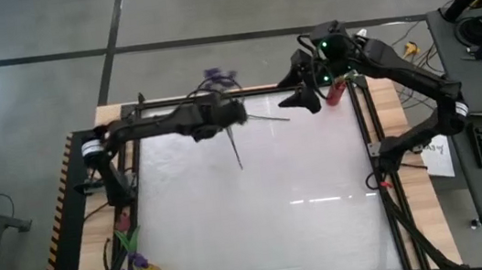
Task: Sort flowers into vase by color
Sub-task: Put the purple flowers into the yellow flower vase
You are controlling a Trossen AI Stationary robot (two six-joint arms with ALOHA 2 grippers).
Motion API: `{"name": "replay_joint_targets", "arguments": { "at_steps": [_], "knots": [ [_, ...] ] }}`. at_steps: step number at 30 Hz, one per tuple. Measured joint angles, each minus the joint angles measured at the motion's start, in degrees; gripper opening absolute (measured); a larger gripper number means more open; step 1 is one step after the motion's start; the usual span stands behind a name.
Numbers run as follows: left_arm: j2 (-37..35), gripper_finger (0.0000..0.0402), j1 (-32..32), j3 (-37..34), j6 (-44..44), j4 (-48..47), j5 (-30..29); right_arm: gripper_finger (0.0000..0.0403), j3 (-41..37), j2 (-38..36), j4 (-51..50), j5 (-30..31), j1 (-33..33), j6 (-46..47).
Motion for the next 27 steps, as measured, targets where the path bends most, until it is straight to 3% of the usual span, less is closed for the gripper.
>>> {"name": "replay_joint_targets", "arguments": {
  "at_steps": [7,17,21,25,27],
  "knots": [
    [-5.72,0.0000,-8.66,5.88,25.10,1.74,2.00,0.0345,-0.20,-0.09,1.57,0.74,3.99,2.82],
    [-22.64,0.0000,-21.23,-1.18,55.01,4.56,9.25,0.0345,-0.20,-5.00,11.04,13.76,8.80,14.04],
    [-31.39,0.0000,-25.90,-7.71,67.87,15.94,17.46,0.0345,-0.20,-6.37,16.07,15.83,12.05,20.36],
    [-40.08,0.0000,-27.92,-16.19,75.14,27.69,31.49,0.0345,-0.20,-6.27,16.75,24.11,16.08,25.07],
    [-43.05,0.0000,-28.01,-19.59,80.23,28.20,37.48,0.0345,-0.20,-5.74,16.44,26.91,18.00,27.14]
  ]
}}
